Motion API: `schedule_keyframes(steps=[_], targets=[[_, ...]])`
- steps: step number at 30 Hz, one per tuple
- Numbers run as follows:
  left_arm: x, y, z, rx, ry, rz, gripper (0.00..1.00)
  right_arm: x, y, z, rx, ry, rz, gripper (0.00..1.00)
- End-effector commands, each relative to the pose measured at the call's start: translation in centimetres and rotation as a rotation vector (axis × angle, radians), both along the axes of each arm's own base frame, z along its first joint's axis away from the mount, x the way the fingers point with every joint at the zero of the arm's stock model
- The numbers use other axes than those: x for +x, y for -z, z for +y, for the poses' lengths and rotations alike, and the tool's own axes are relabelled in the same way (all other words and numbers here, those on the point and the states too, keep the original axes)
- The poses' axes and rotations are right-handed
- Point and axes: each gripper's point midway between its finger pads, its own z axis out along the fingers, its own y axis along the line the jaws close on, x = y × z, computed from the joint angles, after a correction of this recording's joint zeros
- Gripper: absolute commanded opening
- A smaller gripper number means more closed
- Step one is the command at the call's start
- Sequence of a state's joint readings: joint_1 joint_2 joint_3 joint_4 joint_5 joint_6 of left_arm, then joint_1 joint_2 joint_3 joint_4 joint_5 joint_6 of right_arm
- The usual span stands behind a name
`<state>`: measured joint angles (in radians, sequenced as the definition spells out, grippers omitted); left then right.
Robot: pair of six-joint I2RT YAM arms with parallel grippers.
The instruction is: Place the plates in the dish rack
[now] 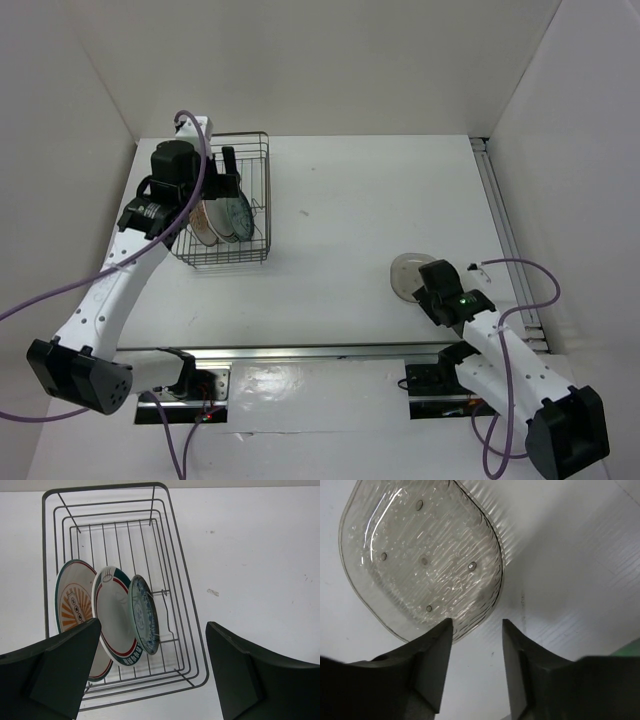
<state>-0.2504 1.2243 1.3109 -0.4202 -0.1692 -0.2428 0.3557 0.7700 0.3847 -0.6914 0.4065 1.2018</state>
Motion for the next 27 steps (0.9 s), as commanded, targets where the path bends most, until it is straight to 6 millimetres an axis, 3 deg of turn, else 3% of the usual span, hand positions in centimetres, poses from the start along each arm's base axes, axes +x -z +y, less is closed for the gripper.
schedule_keyframes(steps=[1,3,5,12,13,15,16,17,23,25,27], targets=[[-0.3,-2.4,-0.4,-0.044,0.012,-0.071,1.0,1.8,-1.0,-0.1,-0.003,0.037,-0.076,0.49],[-0.3,-2.0,-0.1,-0.037,-0.003,-0.064,1.0,1.6,-0.3,0.3,-0.002,0.016,-0.039,0.46],[-0.5,-2.3,0.2,-0.034,-0.015,-0.074,1.0,1.5,0.3,0.2,-0.016,0.009,-0.014,0.53],[-0.8,-2.8,0.3,-0.039,-0.015,-0.093,1.0,1.6,2.3,0.4,-0.026,-0.004,0.057,0.56],[-0.8,-2.8,0.3,-0.039,-0.015,-0.093,1.0,1.8,2.3,0.4,-0.013,0.002,0.052,0.52],[-0.8,-2.8,0.3,-0.039,-0.015,-0.093,1.0,1.6,2.9,0.8,-0.003,-0.023,0.071,0.07],[-0.8,-2.8,0.3,-0.039,-0.015,-0.093,1.0,1.7,2.9,0.6,-0.003,-0.014,0.072,0.0],[-0.8,-2.8,0.3,-0.039,-0.015,-0.093,1.0,1.5,3.1,0.6,-0.007,-0.014,0.083,0.0],[-0.7,-2.5,-0.3,-0.048,0.016,-0.081,1.0,4.2,0.3,1.2,-0.016,-0.062,-0.011,0.0],[-0.3,-1.9,-1.2,-0.059,0.053,-0.065,1.0,5.6,-1.4,1.9,0.001,-0.096,-0.081,0.0],[-0.2,-1.3,-2.2,-0.077,0.106,-0.051,1.0,7.7,-4.5,3.4,0.058,-0.147,-0.228,0.0]])
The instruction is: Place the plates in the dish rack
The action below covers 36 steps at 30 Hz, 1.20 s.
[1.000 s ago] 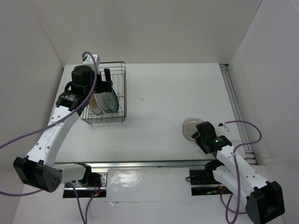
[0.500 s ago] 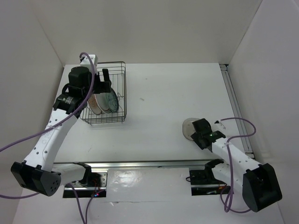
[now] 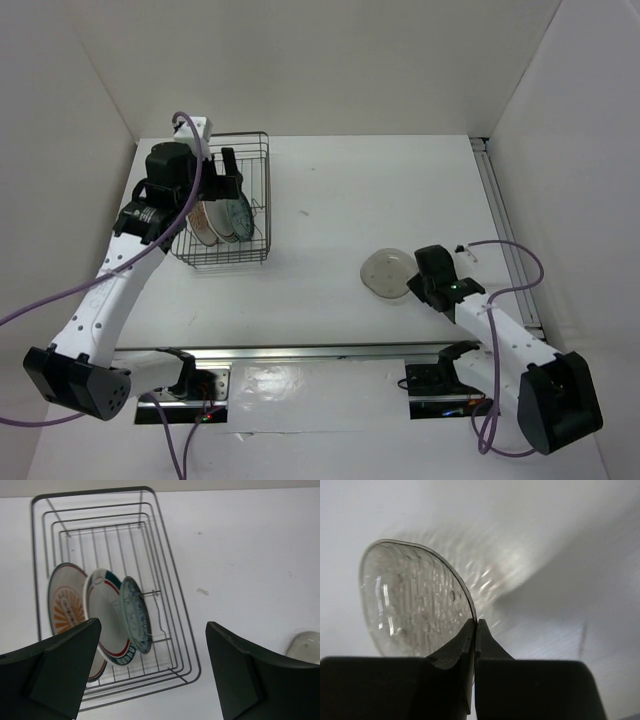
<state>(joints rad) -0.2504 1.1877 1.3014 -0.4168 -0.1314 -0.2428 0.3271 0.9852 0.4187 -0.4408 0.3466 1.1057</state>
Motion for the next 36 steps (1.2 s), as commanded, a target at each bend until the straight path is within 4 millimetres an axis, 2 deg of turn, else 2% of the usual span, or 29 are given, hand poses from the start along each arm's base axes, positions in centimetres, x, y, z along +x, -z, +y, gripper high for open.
schedule_keyframes(steps=[1,2,3,4,5,6,7,8,9,10,13,17,23,24,25,27,28,32,34,36], targets=[[0.5,-0.4,-3.2,-0.092,0.145,-0.019,1.0,3.9,-5.6,2.2,0.047,-0.122,-0.245,0.0],[0.6,0.4,-4.2,-0.106,0.195,0.009,1.0,4.5,-6.8,2.8,0.056,-0.162,-0.309,0.0],[0.7,0.7,-5.2,-0.132,0.24,0.02,1.0,5.7,-9.8,4.4,0.077,-0.275,-0.448,0.0],[0.7,1.4,-6.1,-0.148,0.287,0.045,1.0,6.2,-11.5,5.3,0.081,-0.345,-0.522,0.0],[0.2,1.7,-7.8,-0.192,0.379,0.069,1.0,5.9,-12.5,7.2,0.118,-0.465,-0.581,0.0],[0.6,3.0,-8.7,-0.215,0.413,0.112,1.0,6.3,-14.3,8.1,0.112,-0.521,-0.663,0.0],[0.7,3.2,-9.4,-0.245,0.436,0.136,1.0,6.1,-14.7,8.8,0.085,-0.582,-0.688,0.0],[0.3,3.8,-10.3,-0.268,0.49,0.164,1.0,6.3,-16.3,9.4,0.073,-0.623,-0.733,0.0],[0.5,3.8,-10.8,-0.29,0.506,0.174,1.0,6.2,-16.5,10.0,0.068,-0.662,-0.737,0.0],[0.7,4.9,-11.2,-0.307,0.519,0.211,1.0,6.3,-17.0,10.6,0.064,-0.694,-0.755,0.0],[0.3,4.5,-12.9,-0.379,0.615,0.222,1.0,6.7,-18.4,11.8,0.049,-0.764,-0.804,0.0],[-1.1,5.1,-15.0,-0.466,0.731,0.284,1.0,7.8,-19.5,12.0,0.017,-0.769,-0.832,0.0],[-2.9,5.5,-17.8,-0.488,0.839,0.323,1.0,9.2,-21.0,12.8,0.007,-0.77,-0.865,0.0],[-3.0,5.6,-18.1,-0.483,0.839,0.323,0.98,9.4,-21.8,12.8,0.007,-0.768,-0.882,0.0],[-2.9,5.9,-18.1,-0.483,0.836,0.332,0.98,9.6,-21.5,12.9,0.007,-0.769,-0.876,0.0],[-3.5,6.4,-18.9,-0.476,0.848,0.346,0.98,10.1,-22.2,13.3,0.012,-0.776,-0.891,0.0],[-3.1,6.5,-18.7,-0.47,0.815,0.345,0.98,10.2,-23.1,13.4,0.02,-0.769,-0.913,0.0],[-2.5,6.6,-18.6,-0.459,0.791,0.33,0.97,10.6,-23.9,14.3,0.054,-0.775,-0.934,0.0],[-2.5,7.0,-18.5,-0.47,0.767,0.347,0.93,10.9,-24.7,14.4,0.063,-0.768,-0.958,0.0],[-2.1,7.3,-18.5,-0.466,0.757,0.345,0.89,10.8,-25.1,15.5,0.087,-0.792,-0.975,0.0]])
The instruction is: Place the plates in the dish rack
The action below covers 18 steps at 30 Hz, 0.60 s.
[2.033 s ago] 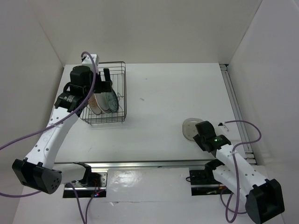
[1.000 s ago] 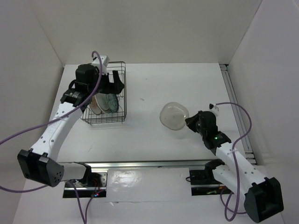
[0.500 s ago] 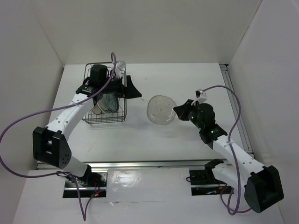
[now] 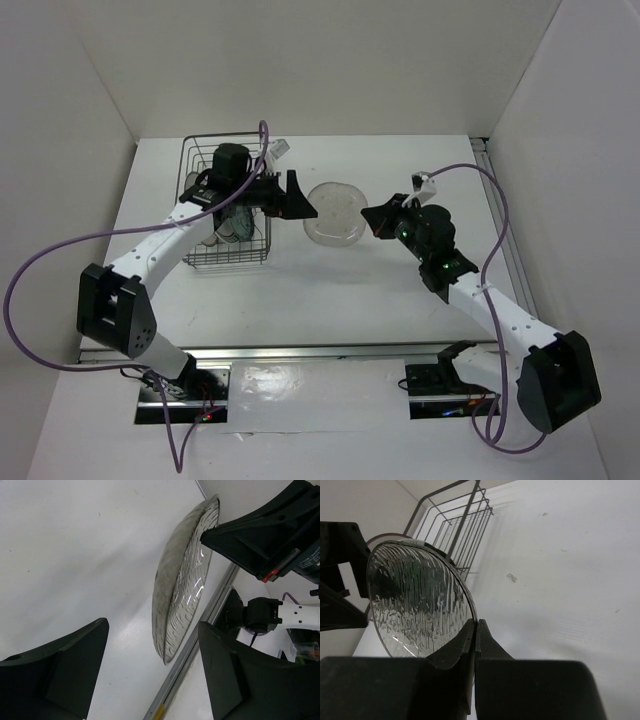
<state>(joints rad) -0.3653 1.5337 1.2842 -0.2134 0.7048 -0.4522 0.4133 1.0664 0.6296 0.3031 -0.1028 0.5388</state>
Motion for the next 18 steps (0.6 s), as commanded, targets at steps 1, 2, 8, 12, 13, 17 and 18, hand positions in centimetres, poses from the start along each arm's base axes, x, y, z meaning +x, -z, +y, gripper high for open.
schedule_keyframes(steps=[1,2,8,12,13,17,18], targets=[[0.9,-0.1,0.0,-0.01,-0.022,-0.023,0.84,0.5,-5.8,1.8,0.097,-0.045,-0.143,0.0],[1.0,0.0,0.1,-0.008,-0.038,-0.017,0.82,0.2,-6.1,2.4,0.103,-0.062,-0.152,0.0],[1.8,-0.1,0.6,0.017,-0.096,-0.04,0.51,-1.1,-6.0,4.8,0.117,-0.114,-0.143,0.0],[2.4,-1.8,1.9,0.045,-0.181,-0.109,0.0,-1.2,-5.3,4.9,0.117,-0.084,-0.12,0.76],[2.5,-2.0,2.6,0.07,-0.214,-0.126,0.0,-1.2,-4.9,4.9,0.107,-0.071,-0.105,0.87],[3.9,-4.2,8.3,0.271,-0.489,-0.221,0.0,-1.0,-4.6,3.8,0.081,-0.017,-0.086,1.0],[4.5,-6.0,11.1,0.345,-0.613,-0.29,0.0,-1.0,-4.4,3.7,0.068,-0.017,-0.083,1.0]])
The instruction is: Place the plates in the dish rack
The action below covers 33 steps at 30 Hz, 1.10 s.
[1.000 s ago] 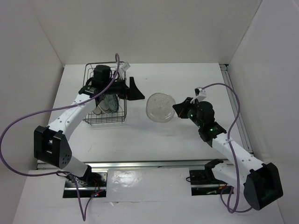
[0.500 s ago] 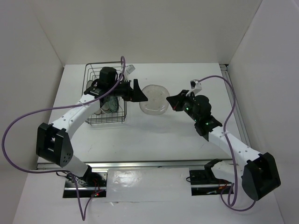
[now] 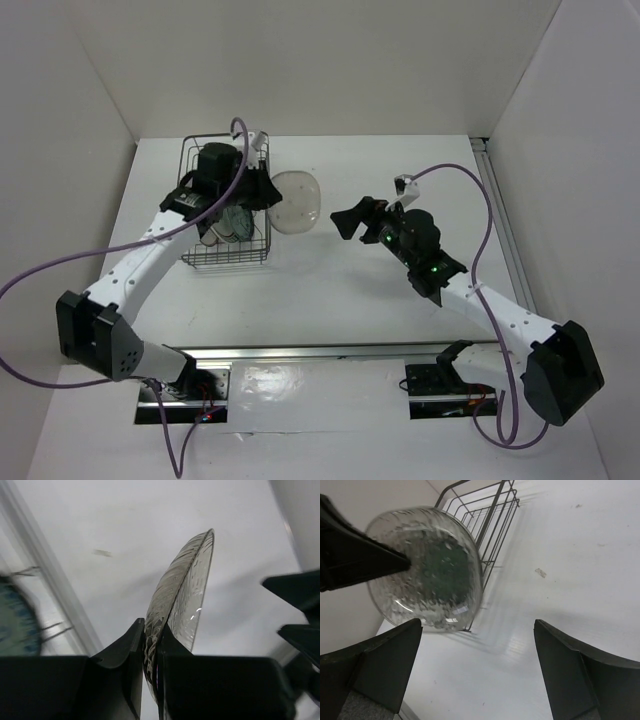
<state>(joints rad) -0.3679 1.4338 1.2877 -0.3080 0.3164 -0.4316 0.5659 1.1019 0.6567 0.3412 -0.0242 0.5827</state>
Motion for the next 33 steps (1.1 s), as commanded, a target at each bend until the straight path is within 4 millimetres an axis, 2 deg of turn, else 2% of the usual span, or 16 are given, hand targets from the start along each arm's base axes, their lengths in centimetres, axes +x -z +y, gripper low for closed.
schedule_keyframes(steps=[1,2,3,5,7,9,11,12,14,15,19,21,22,26,30,33], targets=[[1.7,-5.8,7.6,0.218,-0.33,-0.212,0.0,0.5,-3.1,-1.0,0.026,0.064,-0.072,1.0],[1.6,-6.1,8.8,0.26,-0.372,-0.228,0.0,0.5,-2.5,-1.2,0.011,0.075,-0.051,1.0],[1.7,-7.0,11.1,0.328,-0.462,-0.271,0.0,0.5,-2.5,-1.2,0.011,0.075,-0.051,1.0],[1.7,-7.6,12.8,0.385,-0.532,-0.295,0.0,0.4,-1.8,-1.3,-0.001,0.075,-0.034,1.0],[1.7,-7.3,14.4,0.44,-0.604,-0.294,0.0,0.2,-0.8,-1.4,-0.012,0.075,-0.018,1.0],[2.1,-6.6,14.9,0.476,-0.623,-0.282,0.0,0.2,-0.8,-1.4,-0.012,0.075,-0.018,1.0],[2.8,-5.5,15.6,0.528,-0.658,-0.253,0.0,0.0,0.2,-1.3,-0.023,0.065,-0.001,1.0],[3.1,-4.9,15.8,0.55,-0.672,-0.241,0.0,-0.1,-0.1,-1.4,-0.018,0.065,-0.009,1.0],[3.4,-4.6,16.7,0.589,-0.728,-0.214,0.0,-0.4,0.4,-1.6,-0.03,0.064,-0.007,1.0],[3.6,-3.3,16.8,0.628,-0.727,-0.182,0.0,-0.5,0.4,-1.5,-0.029,0.054,-0.007,1.0],[4.3,-2.4,16.7,0.635,-0.738,-0.161,0.0,-0.7,0.7,-1.6,-0.027,0.054,-0.009,1.0],[4.8,-1.8,16.5,0.636,-0.739,-0.148,0.0,-1.0,1.6,-1.6,-0.036,0.044,0.006,1.0],[4.8,-1.3,16.5,0.649,-0.733,-0.134,0.0,-1.0,1.0,-1.6,-0.025,0.045,-0.01,1.0],[5.1,-0.4,16.5,0.669,-0.737,-0.111,0.0,-1.2,1.4,-1.5,-0.029,0.035,-0.002,1.0],[5.8,1.0,15.4,0.654,-0.696,-0.081,0.0,-1.0,1.4,-2.0,-0.024,0.045,-0.008,1.0],[6.1,1.1,15.1,0.638,-0.691,-0.076,0.0,-1.0,1.7,-2.2,-0.024,0.045,-0.006,1.0]])
